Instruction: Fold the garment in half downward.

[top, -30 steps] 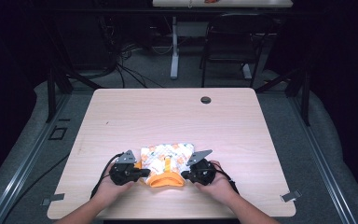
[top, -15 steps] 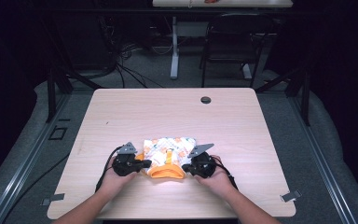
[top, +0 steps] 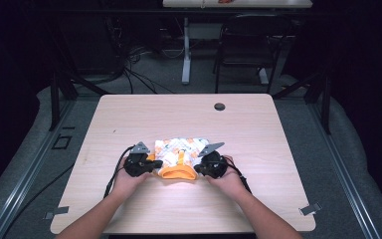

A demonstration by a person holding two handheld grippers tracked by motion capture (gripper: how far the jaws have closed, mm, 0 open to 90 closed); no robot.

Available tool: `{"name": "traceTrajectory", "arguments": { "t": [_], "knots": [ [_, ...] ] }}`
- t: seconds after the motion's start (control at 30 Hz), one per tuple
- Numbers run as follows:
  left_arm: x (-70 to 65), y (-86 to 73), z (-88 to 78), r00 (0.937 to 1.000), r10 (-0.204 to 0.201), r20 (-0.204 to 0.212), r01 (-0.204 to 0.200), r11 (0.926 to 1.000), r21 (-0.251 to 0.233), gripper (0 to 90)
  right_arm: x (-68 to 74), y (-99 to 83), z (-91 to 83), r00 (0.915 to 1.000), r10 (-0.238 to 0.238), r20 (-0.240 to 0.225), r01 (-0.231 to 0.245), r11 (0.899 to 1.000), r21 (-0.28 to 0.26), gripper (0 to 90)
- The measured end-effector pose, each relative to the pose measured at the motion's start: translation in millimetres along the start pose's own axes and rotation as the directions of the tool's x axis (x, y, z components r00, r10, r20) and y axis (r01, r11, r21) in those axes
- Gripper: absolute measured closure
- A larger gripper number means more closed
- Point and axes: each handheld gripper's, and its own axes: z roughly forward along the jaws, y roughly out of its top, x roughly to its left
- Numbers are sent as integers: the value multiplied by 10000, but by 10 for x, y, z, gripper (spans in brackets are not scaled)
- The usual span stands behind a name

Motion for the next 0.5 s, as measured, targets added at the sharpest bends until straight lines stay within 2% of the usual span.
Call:
{"name": "traceTrajectory", "arguments": {
  "t": [0.17, 0.37, 0.5],
  "knots": [
    [84, -7, 32, 9991, -410, 51, 411, 9987, -310, 896, -59, 37, 46, 9996, 234, 144, -233, 9997, -110, 900],
    [87, -9, 31, 9988, -486, 46, 487, 9981, -383, 895, -94, 53, 54, 9989, 433, 204, -429, 9989, -189, 900],
    [74, 2, 7, 9993, -378, 16, 378, 9985, -405, 889, -71, 68, 24, 9991, 392, 173, -386, 9987, -346, 899]
  ]
}}
